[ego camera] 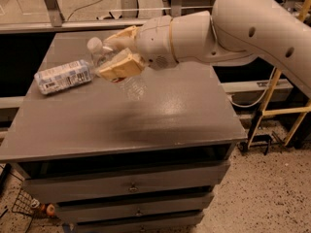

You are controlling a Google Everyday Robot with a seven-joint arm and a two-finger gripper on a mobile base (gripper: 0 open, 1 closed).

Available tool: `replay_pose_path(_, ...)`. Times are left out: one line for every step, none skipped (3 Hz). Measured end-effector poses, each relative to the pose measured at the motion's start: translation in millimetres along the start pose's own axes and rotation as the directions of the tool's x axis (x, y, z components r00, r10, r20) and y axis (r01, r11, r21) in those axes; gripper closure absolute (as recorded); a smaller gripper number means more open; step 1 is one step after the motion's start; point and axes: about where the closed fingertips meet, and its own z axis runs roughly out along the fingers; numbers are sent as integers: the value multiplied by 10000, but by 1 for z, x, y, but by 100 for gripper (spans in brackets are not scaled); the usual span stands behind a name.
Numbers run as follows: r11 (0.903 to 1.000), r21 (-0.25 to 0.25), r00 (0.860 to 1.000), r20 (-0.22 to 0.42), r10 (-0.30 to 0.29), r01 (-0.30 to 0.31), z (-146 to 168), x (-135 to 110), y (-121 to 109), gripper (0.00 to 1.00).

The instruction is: Place water bottle upright

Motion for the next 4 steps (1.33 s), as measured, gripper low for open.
replay_pose_path(9961,123,9937,706,867,-878,-1,4,-17,100)
replay_pose_path(9735,756,9683,1449,2033,-2157,-5,20,-26,100)
replay_pose_path(9483,1217,9459,1815,2690,-2931,-6,35,-27,100)
replay_pose_path(9249,1579,9254,2202,3084,-3458,-7,50,-27,100)
